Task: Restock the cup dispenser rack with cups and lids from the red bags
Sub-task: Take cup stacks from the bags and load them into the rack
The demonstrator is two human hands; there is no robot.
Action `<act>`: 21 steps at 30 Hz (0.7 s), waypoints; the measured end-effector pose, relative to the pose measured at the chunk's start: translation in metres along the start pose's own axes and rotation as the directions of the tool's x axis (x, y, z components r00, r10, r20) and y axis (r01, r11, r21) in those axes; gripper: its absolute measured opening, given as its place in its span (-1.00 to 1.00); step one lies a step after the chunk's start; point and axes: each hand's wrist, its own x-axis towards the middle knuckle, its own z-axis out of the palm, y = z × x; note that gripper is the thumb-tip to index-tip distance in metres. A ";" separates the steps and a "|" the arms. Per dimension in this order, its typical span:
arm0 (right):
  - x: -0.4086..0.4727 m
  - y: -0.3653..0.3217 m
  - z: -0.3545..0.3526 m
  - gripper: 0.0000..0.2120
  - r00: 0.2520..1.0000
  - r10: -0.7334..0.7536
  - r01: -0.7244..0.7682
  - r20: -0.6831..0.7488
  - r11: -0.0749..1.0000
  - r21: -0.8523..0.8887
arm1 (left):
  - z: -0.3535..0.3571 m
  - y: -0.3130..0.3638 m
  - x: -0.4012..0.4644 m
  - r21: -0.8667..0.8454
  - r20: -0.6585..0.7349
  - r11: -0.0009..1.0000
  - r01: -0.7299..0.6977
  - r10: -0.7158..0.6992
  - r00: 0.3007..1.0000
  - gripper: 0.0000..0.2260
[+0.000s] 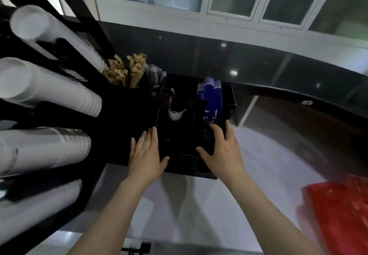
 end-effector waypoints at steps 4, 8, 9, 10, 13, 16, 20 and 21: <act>0.007 0.000 -0.006 -0.32 1.000 0.009 -0.008 -0.016 0.999 0.049 | -0.002 -0.003 0.000 -0.007 0.009 1.000 -0.015 0.015 1.000 -0.14; 0.011 0.005 -0.017 -0.35 0.997 0.017 -0.005 -0.077 0.987 0.158 | -0.001 -0.005 -0.001 -0.007 0.009 1.000 -0.028 0.028 1.000 -0.13; 0.012 0.006 -0.020 -0.35 0.996 0.012 0.004 -0.091 0.984 0.178 | -0.001 -0.005 -0.001 -0.005 0.010 1.000 -0.028 0.028 1.000 -0.13; 0.012 0.006 -0.022 -0.36 0.995 0.006 0.014 -0.102 0.982 0.190 | -0.001 -0.005 -0.001 -0.004 0.010 1.000 -0.028 0.028 1.000 -0.13; 0.011 0.003 -0.028 -0.37 0.991 -0.023 0.053 -0.133 0.973 0.226 | 0.000 -0.005 0.000 -0.007 0.011 1.000 -0.026 0.026 1.000 -0.12; 0.008 -0.002 -0.033 -0.38 0.988 -0.046 0.087 -0.150 0.958 0.273 | 0.000 -0.006 0.000 0.000 0.012 1.000 -0.025 0.025 1.000 -0.12; 0.003 -0.017 -0.037 -0.37 0.974 -0.104 0.175 -0.203 0.912 0.371 | 0.000 -0.006 0.000 -0.017 -0.001 0.999 -0.033 0.033 0.999 -0.10; 0.002 -0.024 -0.035 -0.36 0.969 -0.132 0.206 -0.209 0.898 0.388 | -0.001 -0.006 0.000 -0.025 -0.007 0.999 -0.040 0.040 0.999 -0.11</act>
